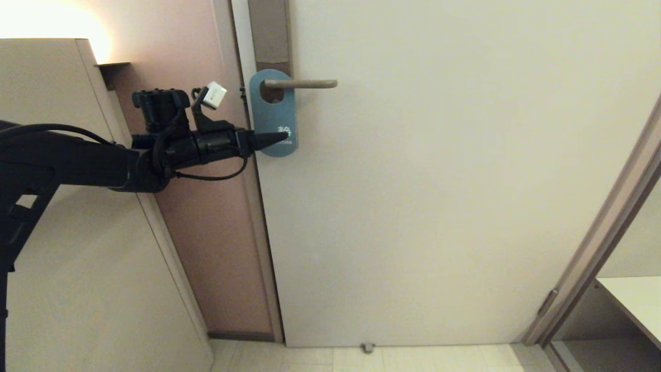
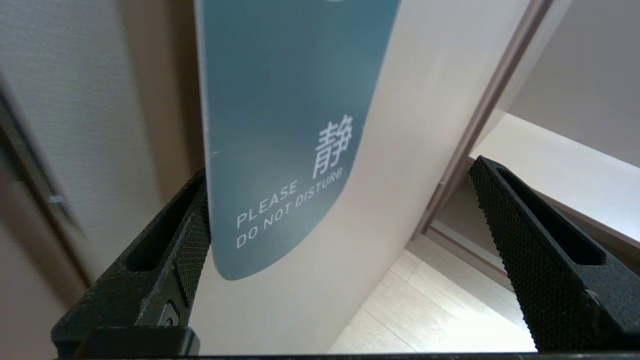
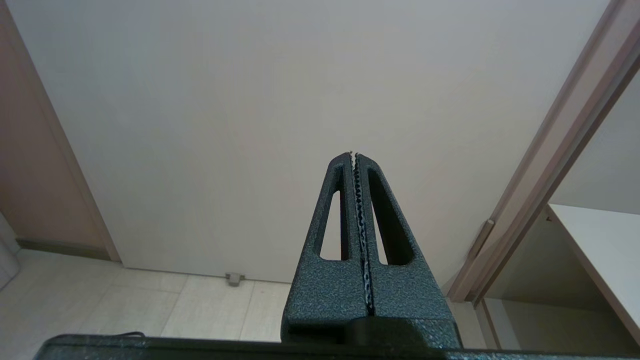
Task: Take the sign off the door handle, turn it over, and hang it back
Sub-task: Take down the sign
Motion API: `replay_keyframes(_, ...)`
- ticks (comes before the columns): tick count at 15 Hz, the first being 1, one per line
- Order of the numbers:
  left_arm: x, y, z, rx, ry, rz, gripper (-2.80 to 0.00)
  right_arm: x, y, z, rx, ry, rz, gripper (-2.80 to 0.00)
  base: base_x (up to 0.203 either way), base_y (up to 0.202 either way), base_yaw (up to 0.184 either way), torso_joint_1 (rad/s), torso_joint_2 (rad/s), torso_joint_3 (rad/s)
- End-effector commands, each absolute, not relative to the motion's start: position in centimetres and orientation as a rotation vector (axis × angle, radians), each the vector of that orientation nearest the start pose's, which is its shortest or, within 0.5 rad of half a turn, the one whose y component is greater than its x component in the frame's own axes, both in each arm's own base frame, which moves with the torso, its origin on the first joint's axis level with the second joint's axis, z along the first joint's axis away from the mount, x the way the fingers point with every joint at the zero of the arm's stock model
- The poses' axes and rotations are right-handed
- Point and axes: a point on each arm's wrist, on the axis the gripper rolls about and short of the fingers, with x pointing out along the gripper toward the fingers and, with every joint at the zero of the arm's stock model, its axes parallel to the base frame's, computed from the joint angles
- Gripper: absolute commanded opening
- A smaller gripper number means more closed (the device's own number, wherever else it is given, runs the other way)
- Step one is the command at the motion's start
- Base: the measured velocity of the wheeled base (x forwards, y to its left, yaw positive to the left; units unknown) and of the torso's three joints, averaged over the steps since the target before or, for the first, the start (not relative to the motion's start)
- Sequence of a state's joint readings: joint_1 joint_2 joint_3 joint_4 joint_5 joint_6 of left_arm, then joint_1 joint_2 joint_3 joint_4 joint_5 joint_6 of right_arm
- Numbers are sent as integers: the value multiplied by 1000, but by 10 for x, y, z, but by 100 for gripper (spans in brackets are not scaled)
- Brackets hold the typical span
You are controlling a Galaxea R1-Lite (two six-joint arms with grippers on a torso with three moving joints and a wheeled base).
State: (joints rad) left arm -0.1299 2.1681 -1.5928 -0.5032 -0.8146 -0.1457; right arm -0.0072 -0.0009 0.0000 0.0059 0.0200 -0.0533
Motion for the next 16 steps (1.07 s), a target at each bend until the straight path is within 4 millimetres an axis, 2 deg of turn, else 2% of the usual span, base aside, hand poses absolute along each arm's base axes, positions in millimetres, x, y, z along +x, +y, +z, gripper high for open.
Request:
replay_keyframes(1, 445, -77, 209, -161, 141, -947, 0, -23, 1, 75, -54, 6, 12, -280, 0, 0, 0, 0, 0, 0)
replay_keyframes(8, 439, -91, 214, -157, 135, -978, 0, -23, 1, 75, -54, 6, 14, -280, 0, 0, 0, 0, 0, 0)
replay_keyframes(16, 442, -91, 209, -153, 139, -972, 0, -23, 1, 75, -54, 6, 13, -280, 0, 0, 0, 0, 0, 0)
